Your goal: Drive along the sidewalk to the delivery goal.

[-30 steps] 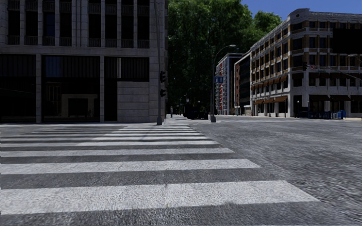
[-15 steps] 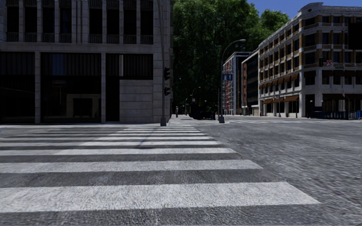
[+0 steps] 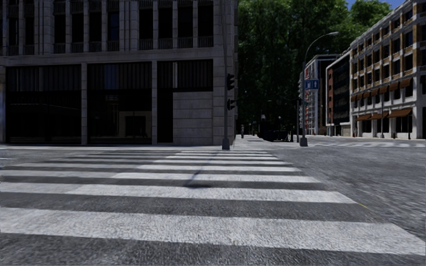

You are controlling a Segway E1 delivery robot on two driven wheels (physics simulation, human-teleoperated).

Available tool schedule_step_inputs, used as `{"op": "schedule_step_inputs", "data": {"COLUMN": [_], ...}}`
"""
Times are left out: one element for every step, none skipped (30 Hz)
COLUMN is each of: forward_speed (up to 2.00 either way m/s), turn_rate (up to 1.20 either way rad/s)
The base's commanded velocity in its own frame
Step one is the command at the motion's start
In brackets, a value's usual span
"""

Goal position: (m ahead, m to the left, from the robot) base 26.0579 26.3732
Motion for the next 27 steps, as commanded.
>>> {"op": "schedule_step_inputs", "data": {"forward_speed": [2.00,2.00,2.00,2.00,2.00,2.00,2.00,2.00,2.00,2.00,2.00,2.00,2.00,2.00,2.00,2.00,2.00,2.00,2.00,2.00,2.00,2.00,2.00,2.00,2.00,2.00,2.00], "turn_rate": [0.43,0.53,0.57,0.59,0.59,0.59,0.59,0.51,0.27,0.27,0.04,0.00,0.00,0.00,0.00,0.00,0.00,0.00,0.00,0.00,0.00,0.00,0.00,0.00,0.00,0.00,0.00]}}
